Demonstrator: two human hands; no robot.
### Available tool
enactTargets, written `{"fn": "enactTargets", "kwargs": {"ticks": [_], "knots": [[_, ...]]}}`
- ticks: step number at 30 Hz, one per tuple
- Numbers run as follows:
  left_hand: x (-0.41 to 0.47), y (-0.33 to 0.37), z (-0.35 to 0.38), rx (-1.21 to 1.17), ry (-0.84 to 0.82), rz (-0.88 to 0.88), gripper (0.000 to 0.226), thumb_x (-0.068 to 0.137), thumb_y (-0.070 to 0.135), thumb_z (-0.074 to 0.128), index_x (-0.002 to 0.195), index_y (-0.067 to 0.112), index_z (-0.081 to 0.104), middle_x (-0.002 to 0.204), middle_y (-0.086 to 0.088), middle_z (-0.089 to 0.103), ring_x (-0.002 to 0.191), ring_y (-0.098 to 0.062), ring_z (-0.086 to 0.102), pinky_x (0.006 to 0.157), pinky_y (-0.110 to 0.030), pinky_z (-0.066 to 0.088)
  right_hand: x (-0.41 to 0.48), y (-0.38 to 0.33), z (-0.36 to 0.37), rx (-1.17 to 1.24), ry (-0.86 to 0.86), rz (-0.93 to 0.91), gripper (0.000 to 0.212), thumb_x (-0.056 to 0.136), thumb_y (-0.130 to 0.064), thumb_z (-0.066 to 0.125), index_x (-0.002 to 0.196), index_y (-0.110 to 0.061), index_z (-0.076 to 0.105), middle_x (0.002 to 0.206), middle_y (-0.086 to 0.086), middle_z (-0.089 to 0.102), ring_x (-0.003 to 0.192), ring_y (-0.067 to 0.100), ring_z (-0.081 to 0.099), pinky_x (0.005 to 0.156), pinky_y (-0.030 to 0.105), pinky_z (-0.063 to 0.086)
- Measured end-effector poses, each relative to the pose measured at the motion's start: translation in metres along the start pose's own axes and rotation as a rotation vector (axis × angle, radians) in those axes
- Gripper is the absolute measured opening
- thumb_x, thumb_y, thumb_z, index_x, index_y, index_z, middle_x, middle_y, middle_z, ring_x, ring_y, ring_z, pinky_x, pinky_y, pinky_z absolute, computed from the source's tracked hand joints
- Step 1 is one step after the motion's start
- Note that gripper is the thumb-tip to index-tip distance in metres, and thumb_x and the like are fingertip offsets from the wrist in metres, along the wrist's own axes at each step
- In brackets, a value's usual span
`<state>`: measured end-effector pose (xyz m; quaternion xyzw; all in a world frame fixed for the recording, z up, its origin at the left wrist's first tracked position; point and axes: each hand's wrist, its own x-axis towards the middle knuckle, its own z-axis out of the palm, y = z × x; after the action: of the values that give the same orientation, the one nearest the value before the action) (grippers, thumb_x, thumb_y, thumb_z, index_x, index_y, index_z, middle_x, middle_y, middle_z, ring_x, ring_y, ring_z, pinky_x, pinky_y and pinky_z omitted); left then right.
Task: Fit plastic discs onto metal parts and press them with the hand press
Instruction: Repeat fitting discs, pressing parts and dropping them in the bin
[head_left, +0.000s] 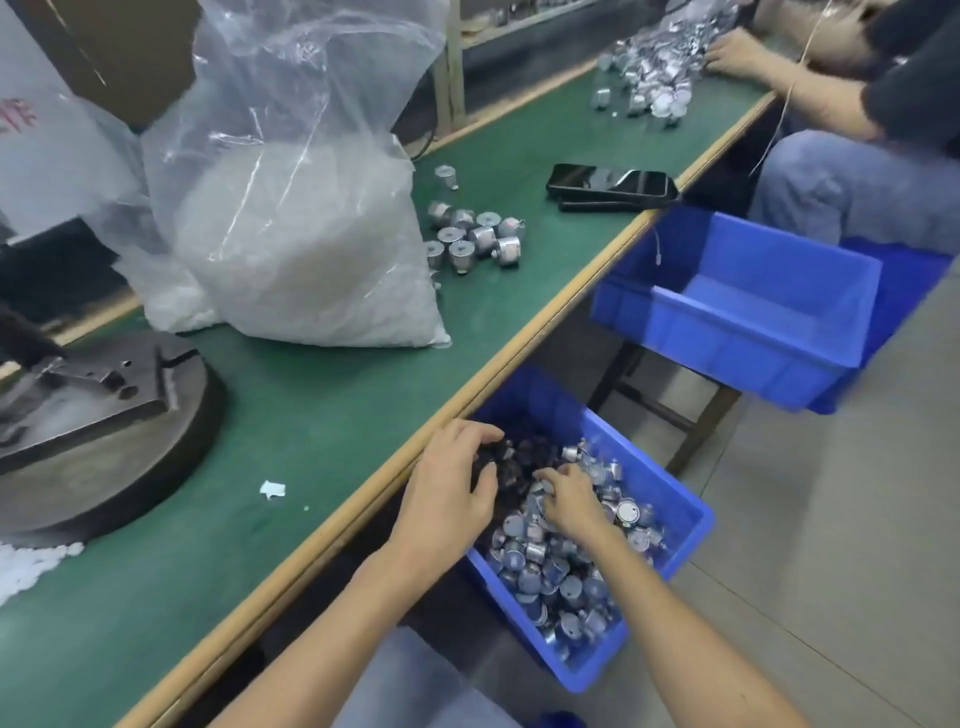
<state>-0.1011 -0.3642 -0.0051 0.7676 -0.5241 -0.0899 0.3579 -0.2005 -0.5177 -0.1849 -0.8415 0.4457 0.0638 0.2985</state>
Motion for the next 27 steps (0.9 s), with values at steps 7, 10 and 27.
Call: {"fn": "enactTargets", "kwargs": {"ticks": [7, 10, 27], "knots": [[-0.003, -0.007, -0.031, -0.04, 0.034, -0.012, 0.026, 0.082, -0.003, 0.058, 0.102, 0.012, 0.064, 0.097, 0.008, 0.059, 0.075, 0.0, 0.053, 0.07, -0.004, 0.035, -0.004, -0.007, -0.025, 0.141, 0.191, 0.011, 0.043, 0.091, -0.007, 0.047, 0.133, -0.011, 0.053, 0.134, 0.017, 0.046, 0.124, 0.03, 0.045, 0.103, 0.036, 0.036], [-0.007, -0.013, -0.056, -0.009, 0.068, -0.019, 0.023, 0.081, -0.002, 0.059, 0.098, 0.012, 0.065, 0.092, 0.008, 0.059, 0.076, 0.002, 0.051, 0.068, -0.002, 0.035, -0.017, -0.034, -0.061, 0.365, 0.478, -0.055, 0.026, 0.09, -0.005, 0.049, 0.111, -0.006, 0.065, 0.111, 0.012, 0.062, 0.099, 0.025, 0.059, 0.087, 0.034, 0.044], [-0.134, -0.06, -0.318, 0.525, 0.289, -0.257, 0.03, 0.083, 0.006, 0.059, 0.113, 0.007, 0.061, 0.106, -0.008, 0.062, 0.102, -0.023, 0.055, 0.088, -0.028, 0.04, -0.158, -0.422, -0.067, 0.536, 0.135, -1.307, 0.014, 0.087, 0.002, 0.056, 0.09, -0.005, 0.068, 0.062, -0.001, 0.057, 0.057, 0.011, 0.049, 0.056, 0.016, 0.037]]}}
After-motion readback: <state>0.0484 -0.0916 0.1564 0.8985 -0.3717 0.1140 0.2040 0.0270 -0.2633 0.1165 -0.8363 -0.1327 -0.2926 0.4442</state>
